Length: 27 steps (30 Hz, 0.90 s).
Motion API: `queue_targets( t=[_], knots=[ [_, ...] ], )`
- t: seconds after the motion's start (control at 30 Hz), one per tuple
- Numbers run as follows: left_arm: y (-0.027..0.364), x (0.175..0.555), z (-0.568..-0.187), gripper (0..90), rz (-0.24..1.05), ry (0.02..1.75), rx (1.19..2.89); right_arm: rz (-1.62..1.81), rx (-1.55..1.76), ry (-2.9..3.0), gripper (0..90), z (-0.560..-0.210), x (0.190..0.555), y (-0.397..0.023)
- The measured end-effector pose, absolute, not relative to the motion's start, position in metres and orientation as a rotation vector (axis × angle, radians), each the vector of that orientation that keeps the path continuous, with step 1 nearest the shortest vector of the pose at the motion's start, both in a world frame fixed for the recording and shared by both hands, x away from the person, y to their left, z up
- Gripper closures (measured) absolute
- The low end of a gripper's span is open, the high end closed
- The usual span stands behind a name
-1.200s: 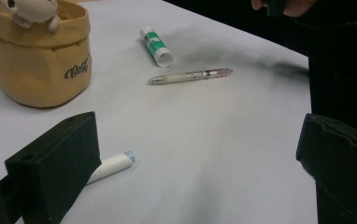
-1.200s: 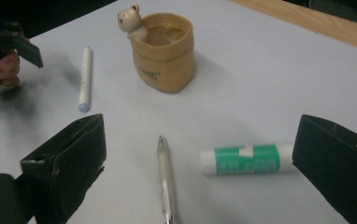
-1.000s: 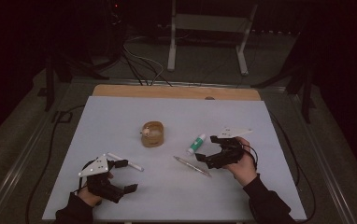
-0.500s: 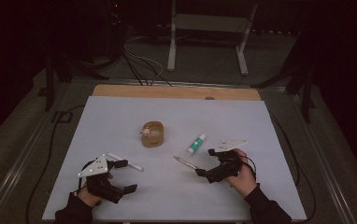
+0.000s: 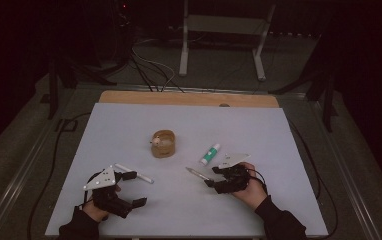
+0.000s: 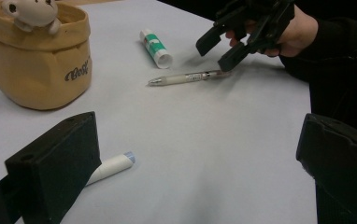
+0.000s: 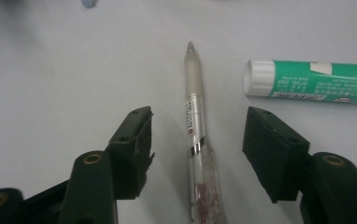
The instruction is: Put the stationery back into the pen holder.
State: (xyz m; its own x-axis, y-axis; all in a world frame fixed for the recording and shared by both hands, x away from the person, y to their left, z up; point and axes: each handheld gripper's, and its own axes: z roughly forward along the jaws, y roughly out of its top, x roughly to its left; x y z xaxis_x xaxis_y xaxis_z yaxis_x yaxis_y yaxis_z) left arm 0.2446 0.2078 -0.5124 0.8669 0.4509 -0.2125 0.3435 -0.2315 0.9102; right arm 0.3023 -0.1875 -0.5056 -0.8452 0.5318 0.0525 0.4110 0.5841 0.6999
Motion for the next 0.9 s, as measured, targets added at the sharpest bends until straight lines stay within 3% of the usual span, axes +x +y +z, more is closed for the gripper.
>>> queue_targets(
  t=[0.4,0.9],
  knots=[
    [0.207,0.245,-0.512,0.2,0.115,0.595,1.847,0.964,0.708,2.715,68.1,-0.515,0.304,-0.176],
    [0.206,0.245,-0.512,0.2,0.118,0.593,1.850,0.869,0.679,2.757,76.7,-0.516,0.308,-0.167]
  ],
)
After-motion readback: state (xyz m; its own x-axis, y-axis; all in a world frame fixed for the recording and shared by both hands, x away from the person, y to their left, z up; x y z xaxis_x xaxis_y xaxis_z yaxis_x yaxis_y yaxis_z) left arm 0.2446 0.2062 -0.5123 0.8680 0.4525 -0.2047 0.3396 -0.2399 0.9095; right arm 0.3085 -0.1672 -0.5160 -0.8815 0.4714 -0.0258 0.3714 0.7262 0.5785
